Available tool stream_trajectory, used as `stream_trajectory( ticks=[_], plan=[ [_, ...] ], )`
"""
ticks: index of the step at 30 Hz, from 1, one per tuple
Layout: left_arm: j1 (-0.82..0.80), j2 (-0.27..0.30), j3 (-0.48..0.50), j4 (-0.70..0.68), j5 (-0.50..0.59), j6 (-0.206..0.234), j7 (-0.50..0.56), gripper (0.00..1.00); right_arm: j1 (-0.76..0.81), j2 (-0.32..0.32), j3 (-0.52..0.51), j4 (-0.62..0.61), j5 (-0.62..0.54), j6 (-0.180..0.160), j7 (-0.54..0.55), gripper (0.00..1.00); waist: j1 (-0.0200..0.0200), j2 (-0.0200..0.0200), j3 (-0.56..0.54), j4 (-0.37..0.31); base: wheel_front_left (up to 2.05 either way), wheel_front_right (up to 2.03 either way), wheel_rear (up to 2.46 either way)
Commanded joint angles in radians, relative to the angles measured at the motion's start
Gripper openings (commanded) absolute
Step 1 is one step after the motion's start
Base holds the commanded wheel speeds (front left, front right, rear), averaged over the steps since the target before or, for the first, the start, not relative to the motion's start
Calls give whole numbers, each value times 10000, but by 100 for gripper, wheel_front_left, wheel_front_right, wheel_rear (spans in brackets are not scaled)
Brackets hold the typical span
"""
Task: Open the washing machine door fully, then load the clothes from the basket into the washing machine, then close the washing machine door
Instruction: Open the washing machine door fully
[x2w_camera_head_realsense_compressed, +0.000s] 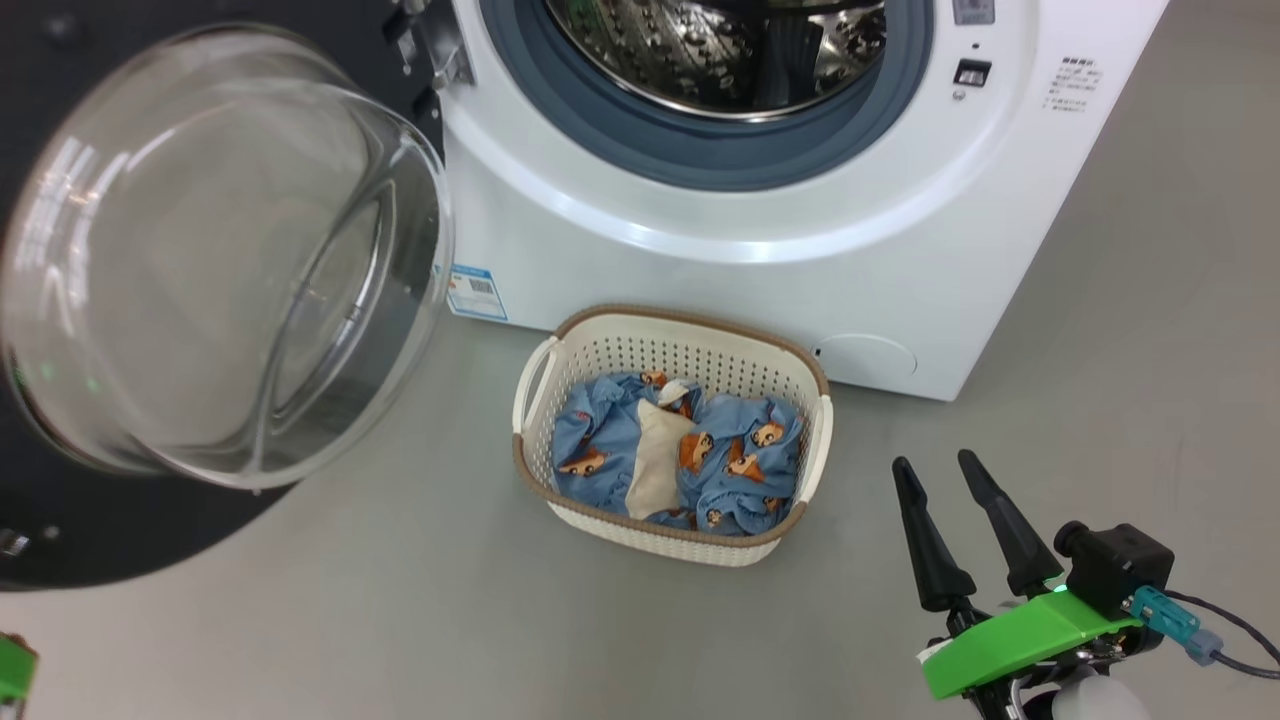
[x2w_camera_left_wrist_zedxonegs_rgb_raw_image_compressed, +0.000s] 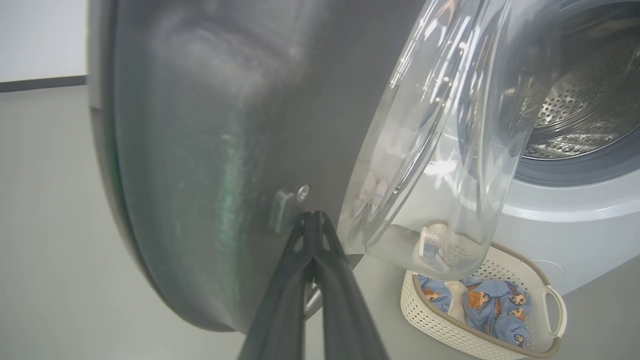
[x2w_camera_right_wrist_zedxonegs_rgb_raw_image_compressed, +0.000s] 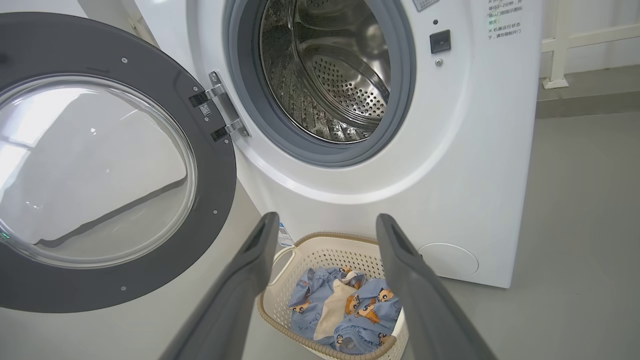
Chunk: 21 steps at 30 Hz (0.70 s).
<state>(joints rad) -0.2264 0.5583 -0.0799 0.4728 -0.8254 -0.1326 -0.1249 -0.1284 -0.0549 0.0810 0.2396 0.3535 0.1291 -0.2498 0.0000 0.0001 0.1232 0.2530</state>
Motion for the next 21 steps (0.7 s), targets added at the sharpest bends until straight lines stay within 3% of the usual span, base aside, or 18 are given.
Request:
stream_trajectory(
  ticks=[1,21],
  plan=[
    [-760,854,392,279,-99,41,-181,0,-375,46,234,-267,-9,16,-120,100,0,-1,229,26,0,0,0],
    [-3306,3607,-2302,2402,-2522,20,-1093,0,-1399,47,480,-365,-240,16,-120,100,0,-1,1874,-262,0,0,0]
  ],
)
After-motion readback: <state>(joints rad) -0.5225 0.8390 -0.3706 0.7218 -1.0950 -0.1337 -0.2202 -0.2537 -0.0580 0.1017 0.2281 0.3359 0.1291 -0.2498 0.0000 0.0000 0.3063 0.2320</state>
